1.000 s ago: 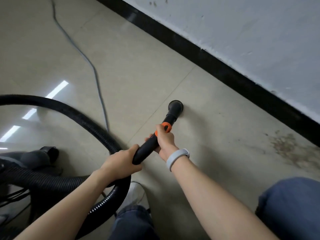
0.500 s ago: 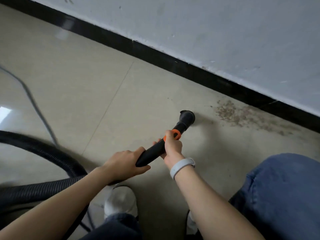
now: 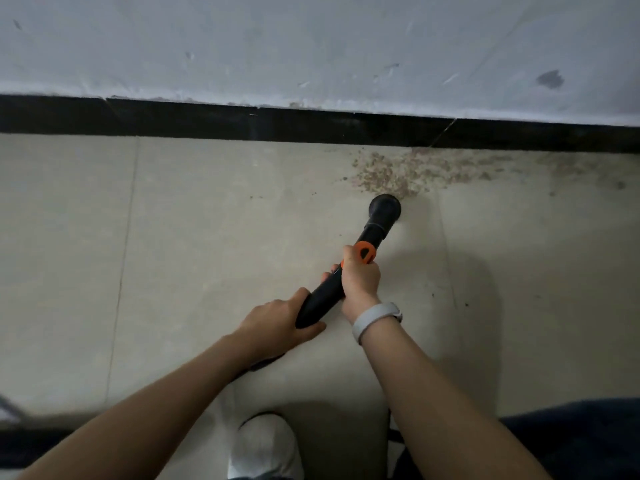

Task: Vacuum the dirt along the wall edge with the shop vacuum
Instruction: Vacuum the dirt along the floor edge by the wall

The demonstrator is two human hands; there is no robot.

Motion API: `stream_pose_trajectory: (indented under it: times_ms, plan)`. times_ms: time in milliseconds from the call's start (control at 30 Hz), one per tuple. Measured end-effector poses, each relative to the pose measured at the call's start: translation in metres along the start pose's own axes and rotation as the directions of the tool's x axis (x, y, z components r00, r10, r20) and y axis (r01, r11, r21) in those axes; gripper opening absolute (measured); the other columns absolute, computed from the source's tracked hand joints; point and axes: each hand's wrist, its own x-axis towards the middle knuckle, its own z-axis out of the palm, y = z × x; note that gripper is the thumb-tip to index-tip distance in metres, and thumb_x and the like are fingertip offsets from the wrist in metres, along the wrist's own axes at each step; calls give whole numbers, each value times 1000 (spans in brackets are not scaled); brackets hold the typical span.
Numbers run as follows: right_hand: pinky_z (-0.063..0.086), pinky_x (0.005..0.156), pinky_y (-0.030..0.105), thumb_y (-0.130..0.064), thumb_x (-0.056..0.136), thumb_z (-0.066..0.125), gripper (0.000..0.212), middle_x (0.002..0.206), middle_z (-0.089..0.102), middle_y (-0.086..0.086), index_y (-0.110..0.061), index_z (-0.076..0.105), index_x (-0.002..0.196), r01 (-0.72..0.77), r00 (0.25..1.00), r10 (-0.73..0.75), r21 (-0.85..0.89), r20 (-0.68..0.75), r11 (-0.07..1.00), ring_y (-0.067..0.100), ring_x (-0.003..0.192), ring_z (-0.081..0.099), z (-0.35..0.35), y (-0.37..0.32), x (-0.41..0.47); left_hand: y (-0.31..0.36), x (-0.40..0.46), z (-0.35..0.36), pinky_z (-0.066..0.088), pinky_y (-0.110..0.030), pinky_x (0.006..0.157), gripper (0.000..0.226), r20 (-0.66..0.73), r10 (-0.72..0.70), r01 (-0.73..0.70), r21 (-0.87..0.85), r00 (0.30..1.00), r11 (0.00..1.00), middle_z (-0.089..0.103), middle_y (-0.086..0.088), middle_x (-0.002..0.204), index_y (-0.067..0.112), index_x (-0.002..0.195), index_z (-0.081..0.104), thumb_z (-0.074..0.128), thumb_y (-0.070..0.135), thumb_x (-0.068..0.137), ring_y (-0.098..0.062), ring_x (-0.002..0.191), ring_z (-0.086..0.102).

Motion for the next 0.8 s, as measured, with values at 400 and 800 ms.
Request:
stream_pose_trajectory:
  times_ms: [400,800]
  plan:
    - [53,55,33,-17,88,54,28,70,51,8,-10,40,111,-2,903,120,-275,412,961,18,48,51,105,58,-52,-80,-77,4,37,-30,57,33,-313,-356,324,-150,881,934,60,-4,77,19,98,34,54,44,89,-31,76,63]
    - [56,60,33,-19,88,55,33,64,52,4,-7,45,117,29,939,60,-251,338,967,18,49,54,63,27,-20,-46,-38,13,35,-29,54,33,-296,-216,208,-59,930,976,50,2,67,18,101,34,52,44,90,-23,60,49]
